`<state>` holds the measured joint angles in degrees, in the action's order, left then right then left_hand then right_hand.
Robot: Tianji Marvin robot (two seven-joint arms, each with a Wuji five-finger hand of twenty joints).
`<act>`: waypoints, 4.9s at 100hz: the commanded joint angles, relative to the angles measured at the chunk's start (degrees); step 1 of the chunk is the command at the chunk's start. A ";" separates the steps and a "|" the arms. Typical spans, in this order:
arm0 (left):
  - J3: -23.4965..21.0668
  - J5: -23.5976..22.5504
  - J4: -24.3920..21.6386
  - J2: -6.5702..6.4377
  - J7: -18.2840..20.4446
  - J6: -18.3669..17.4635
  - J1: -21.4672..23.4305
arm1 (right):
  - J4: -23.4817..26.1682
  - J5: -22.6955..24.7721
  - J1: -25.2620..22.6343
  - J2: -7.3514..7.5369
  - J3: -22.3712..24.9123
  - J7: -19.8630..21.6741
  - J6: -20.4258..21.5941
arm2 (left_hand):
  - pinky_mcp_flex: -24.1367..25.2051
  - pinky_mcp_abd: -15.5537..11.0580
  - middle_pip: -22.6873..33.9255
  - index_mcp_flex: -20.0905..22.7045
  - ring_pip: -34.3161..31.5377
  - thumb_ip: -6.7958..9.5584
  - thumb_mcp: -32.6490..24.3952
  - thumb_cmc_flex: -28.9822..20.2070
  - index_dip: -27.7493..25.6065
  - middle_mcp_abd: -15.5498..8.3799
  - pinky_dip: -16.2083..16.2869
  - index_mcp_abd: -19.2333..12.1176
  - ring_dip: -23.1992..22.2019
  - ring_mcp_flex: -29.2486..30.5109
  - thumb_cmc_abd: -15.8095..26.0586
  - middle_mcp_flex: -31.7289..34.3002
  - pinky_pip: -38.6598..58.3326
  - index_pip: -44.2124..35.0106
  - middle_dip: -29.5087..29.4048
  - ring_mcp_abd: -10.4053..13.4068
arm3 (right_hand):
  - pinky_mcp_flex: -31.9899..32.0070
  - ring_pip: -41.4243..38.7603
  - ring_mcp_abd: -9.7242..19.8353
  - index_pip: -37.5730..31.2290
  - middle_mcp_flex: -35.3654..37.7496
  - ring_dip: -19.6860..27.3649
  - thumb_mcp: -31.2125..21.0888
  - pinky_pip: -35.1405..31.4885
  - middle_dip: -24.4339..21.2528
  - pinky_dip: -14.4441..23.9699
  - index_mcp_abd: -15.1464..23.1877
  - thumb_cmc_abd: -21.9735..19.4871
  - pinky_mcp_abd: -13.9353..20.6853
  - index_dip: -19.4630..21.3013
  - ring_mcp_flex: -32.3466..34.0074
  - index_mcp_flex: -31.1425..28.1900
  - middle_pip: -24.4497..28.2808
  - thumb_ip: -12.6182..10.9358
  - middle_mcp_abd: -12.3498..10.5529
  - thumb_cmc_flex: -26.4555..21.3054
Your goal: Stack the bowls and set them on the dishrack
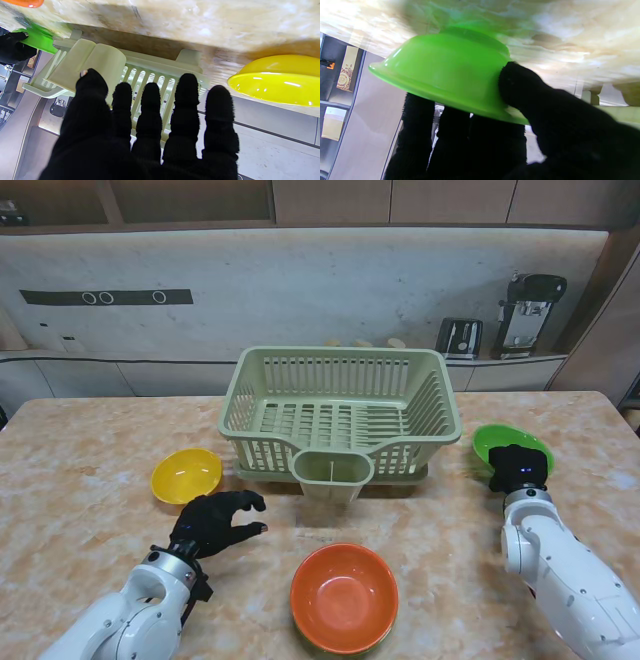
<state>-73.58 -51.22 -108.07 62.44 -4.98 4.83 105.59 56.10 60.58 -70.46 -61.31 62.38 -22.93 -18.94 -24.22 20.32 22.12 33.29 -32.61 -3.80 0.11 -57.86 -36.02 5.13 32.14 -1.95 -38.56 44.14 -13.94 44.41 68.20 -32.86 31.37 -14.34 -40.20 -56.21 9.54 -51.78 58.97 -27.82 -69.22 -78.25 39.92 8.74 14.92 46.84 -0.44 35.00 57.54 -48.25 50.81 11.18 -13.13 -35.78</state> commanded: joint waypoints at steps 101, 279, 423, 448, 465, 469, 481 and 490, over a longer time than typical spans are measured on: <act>-0.45 -0.36 -0.46 0.18 0.16 -0.13 0.83 | 37.65 13.29 -29.84 0.69 23.51 10.28 9.87 | -0.08 -0.56 0.87 1.32 -1.03 0.03 0.60 -2.02 -0.80 -0.82 0.79 -1.08 -0.79 0.90 -1.10 2.29 1.31 -1.31 1.17 0.42 | -5.74 -14.36 4.30 -14.17 12.39 -9.51 -20.73 -15.39 7.12 12.43 16.64 3.61 -3.38 11.80 10.48 -25.19 1.59 -4.07 -6.05 -14.05; -0.46 -0.42 -0.41 0.19 -0.05 -0.28 0.89 | 59.24 2.68 -45.52 0.24 21.40 16.63 36.59 | -0.03 -0.49 0.83 1.28 -1.02 0.02 0.62 -1.93 -0.76 -0.79 0.80 -1.05 -0.78 0.84 -1.01 2.22 1.30 -1.25 1.18 0.32 | -7.37 -8.83 5.50 -8.61 11.70 -8.98 -20.73 -11.33 4.56 9.17 16.90 3.67 -1.27 8.95 10.30 -22.85 -3.13 -1.92 -6.91 -11.08; -0.71 -0.08 -0.47 0.25 -0.09 -0.17 1.05 | 55.19 -4.91 -38.71 2.05 12.48 28.09 47.19 | 0.02 -0.45 0.79 1.35 -1.04 -0.02 0.67 -1.89 -0.79 -0.72 0.84 -1.04 -0.80 0.84 -0.86 2.32 1.32 -1.22 1.18 0.28 | -3.68 0.22 4.16 -1.74 5.61 -7.48 -18.64 -0.90 1.89 8.19 14.95 5.06 1.91 2.39 2.88 -14.19 -10.16 3.05 -7.05 -3.67; -0.73 -0.07 -0.47 0.26 -0.20 -0.22 1.10 | 55.98 -4.56 -39.21 2.43 13.13 30.72 47.40 | -0.02 -0.52 0.82 1.42 -1.06 -0.02 0.68 -1.89 -0.81 -0.74 0.86 -1.05 -0.81 0.84 -0.89 2.34 1.36 -1.25 1.20 0.28 | -2.32 4.55 3.81 -0.81 3.30 -7.53 -15.51 5.22 2.94 18.35 15.77 3.80 2.83 -2.29 0.26 -9.97 -13.93 1.48 -6.48 1.29; -0.73 -0.06 -0.47 0.26 -0.19 -0.22 1.09 | 57.24 -4.40 -39.91 2.70 14.13 33.28 47.07 | 0.01 -0.43 0.80 1.44 -1.08 -0.03 0.70 -1.82 -0.83 -0.72 0.86 -1.04 -0.81 0.85 -0.80 2.31 1.35 -1.28 1.19 0.26 | 2.30 11.99 2.94 -1.07 0.16 -5.80 -13.20 9.58 1.76 17.57 17.23 3.20 0.81 -6.26 -2.69 -4.56 -17.62 0.76 -5.65 5.48; -0.73 -0.06 -0.46 0.26 -0.19 -0.22 1.09 | 57.56 -4.39 -40.08 2.77 14.36 33.91 47.04 | 0.01 -0.42 0.79 1.43 -1.07 -0.03 0.70 -1.81 -0.82 -0.73 0.86 -1.02 -0.81 0.85 -0.78 2.29 1.35 -1.27 1.19 0.25 | 3.83 14.31 2.96 -0.95 -0.53 -5.08 -12.49 10.68 0.96 17.45 17.31 2.91 0.11 -6.61 -3.47 -2.95 -19.08 0.60 -5.23 6.54; -0.73 -0.06 -0.47 0.26 -0.19 -0.22 1.09 | 58.27 -3.99 -40.42 2.94 14.95 35.27 47.15 | 0.01 -0.42 0.81 1.45 -1.08 -0.03 0.70 -1.82 -0.84 -0.87 0.87 -1.10 -0.81 0.86 -0.78 2.34 1.35 -1.30 1.20 0.31 | 7.39 21.16 3.33 -0.75 -3.78 -1.63 -8.99 13.89 -2.19 17.27 17.69 0.80 -1.87 -8.43 -6.41 2.18 -21.57 -1.09 -4.61 11.02; -0.73 -0.06 -0.46 0.26 -0.19 -0.22 1.09 | 58.73 -3.53 -40.62 3.04 15.34 35.99 47.24 | 0.03 -0.55 0.79 1.46 -1.07 -0.04 0.72 -1.82 -0.84 -0.83 0.85 -1.09 -0.80 0.85 -0.83 2.31 1.33 -1.31 1.20 0.28 | 8.96 24.15 2.51 -0.66 -6.14 0.73 -5.81 15.43 -4.64 16.85 17.34 1.13 -2.67 -9.68 -7.98 5.22 -22.04 -0.22 -4.41 13.94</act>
<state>-74.26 -51.36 -108.17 62.53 -5.84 4.68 106.28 114.19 56.57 -110.38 -58.30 77.60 11.92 28.15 -24.27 20.20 22.57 33.30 -33.19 -3.80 0.11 -57.86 -36.02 5.07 32.37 -1.95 -38.58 44.16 -13.95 45.75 68.38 -33.43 31.41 -14.31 -32.54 -33.39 11.92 -51.64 54.78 -28.89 -75.21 -63.84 36.80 26.18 30.28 48.20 -2.63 26.47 50.93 -45.08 29.34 12.02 -17.01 -24.37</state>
